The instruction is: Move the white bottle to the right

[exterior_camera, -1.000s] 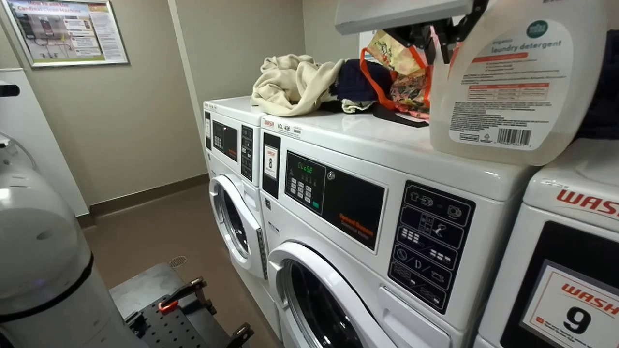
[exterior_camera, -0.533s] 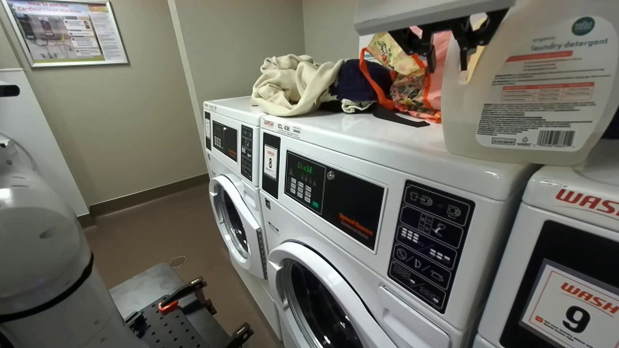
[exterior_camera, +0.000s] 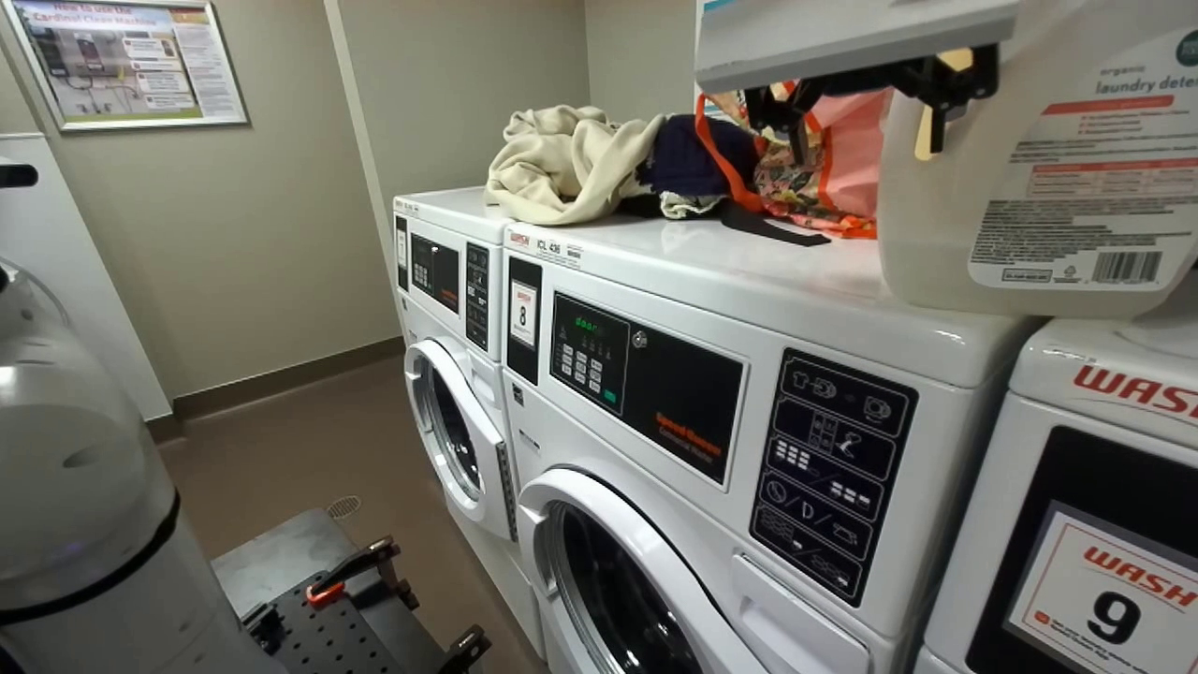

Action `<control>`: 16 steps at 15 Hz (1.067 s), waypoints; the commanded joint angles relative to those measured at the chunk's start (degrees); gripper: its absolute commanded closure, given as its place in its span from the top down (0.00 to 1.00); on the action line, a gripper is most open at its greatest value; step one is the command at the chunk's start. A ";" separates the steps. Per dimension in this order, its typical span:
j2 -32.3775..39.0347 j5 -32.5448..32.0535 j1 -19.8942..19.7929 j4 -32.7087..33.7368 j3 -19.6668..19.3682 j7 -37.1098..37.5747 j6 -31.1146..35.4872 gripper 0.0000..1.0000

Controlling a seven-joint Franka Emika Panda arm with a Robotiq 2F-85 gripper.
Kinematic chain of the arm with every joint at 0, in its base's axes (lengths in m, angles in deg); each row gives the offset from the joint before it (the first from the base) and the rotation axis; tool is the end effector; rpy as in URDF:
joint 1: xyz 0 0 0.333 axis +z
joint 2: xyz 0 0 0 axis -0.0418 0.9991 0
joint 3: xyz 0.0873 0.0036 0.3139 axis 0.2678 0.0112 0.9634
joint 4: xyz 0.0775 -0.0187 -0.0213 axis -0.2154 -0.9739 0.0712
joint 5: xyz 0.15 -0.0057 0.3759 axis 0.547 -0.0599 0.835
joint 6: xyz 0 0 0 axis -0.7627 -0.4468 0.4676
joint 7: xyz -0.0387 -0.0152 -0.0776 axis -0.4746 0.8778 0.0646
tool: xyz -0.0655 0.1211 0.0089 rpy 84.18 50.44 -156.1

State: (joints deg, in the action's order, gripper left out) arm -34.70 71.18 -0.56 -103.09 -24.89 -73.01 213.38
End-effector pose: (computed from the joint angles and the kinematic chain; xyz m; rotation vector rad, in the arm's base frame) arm 0.4139 -0.3615 0.5641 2.8614 0.2376 1.1033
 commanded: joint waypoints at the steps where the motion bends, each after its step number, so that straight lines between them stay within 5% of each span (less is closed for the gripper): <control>1: -0.65 -2.34 -4.29 0.33 4.63 2.35 -1.69 1.00; 8: -5.49 -13.51 -13.52 -1.38 15.08 14.63 -3.44 1.00; 16: -15.10 -22.17 -15.22 -3.45 20.78 24.59 -13.69 1.00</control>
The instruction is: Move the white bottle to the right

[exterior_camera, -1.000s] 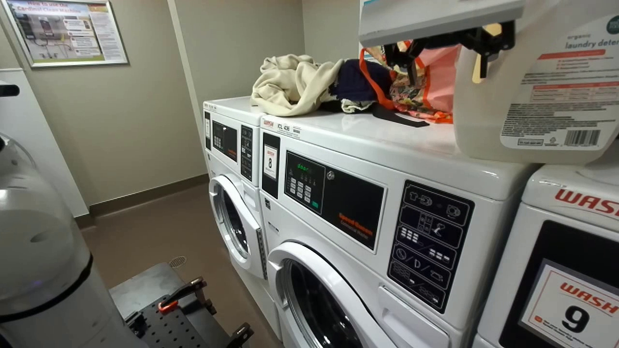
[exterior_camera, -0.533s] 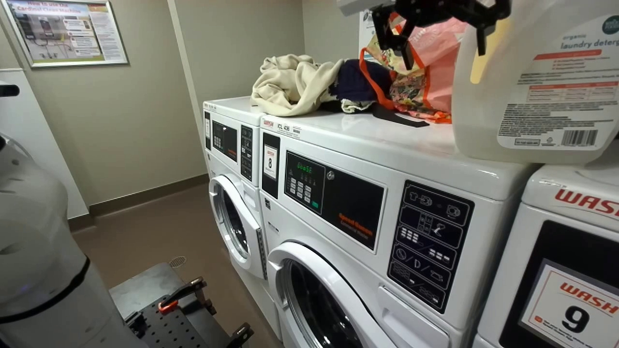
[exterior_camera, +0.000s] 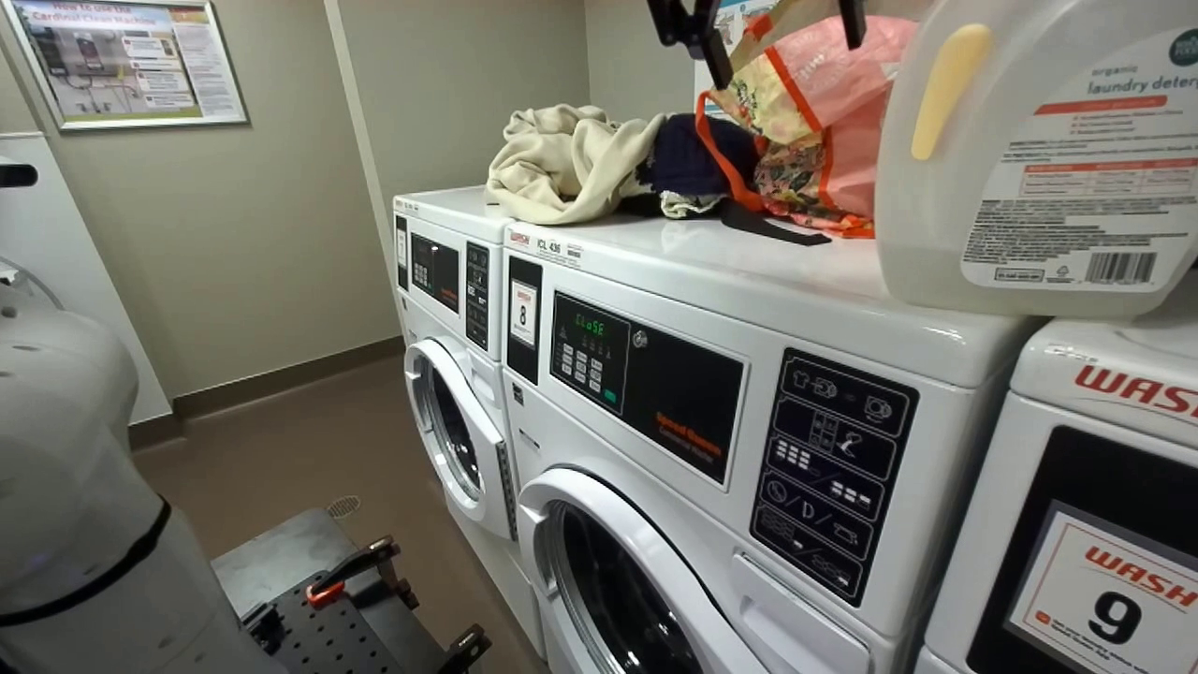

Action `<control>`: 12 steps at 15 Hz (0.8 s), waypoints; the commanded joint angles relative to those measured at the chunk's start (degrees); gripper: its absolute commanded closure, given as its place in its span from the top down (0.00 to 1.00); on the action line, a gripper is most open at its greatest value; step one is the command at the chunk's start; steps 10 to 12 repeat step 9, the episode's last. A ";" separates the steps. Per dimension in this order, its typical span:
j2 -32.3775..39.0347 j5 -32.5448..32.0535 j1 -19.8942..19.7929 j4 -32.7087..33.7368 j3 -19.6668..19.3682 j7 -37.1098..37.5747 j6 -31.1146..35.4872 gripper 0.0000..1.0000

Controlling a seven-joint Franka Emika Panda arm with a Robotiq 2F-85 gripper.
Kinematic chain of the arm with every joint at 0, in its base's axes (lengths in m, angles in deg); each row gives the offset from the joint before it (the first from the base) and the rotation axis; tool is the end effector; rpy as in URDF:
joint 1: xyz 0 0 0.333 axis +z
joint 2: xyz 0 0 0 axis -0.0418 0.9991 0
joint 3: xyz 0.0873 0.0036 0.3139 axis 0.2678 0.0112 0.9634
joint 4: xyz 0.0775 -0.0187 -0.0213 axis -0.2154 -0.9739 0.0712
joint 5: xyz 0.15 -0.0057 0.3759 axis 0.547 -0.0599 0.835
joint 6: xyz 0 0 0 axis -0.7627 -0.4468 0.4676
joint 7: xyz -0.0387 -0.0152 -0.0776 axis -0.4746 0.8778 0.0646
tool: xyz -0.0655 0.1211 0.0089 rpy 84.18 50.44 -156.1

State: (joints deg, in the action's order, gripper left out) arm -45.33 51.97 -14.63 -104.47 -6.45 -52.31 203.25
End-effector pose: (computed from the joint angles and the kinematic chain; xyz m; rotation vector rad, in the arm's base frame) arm 0.3729 -0.2938 0.6383 2.8303 0.1414 0.8631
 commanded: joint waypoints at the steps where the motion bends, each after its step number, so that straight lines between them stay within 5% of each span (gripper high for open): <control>1: -5.41 -3.90 -1.02 -2.14 2.75 4.87 -4.96 1.00; 12: -11.19 -8.19 0.71 -3.45 5.67 10.31 -12.56 1.00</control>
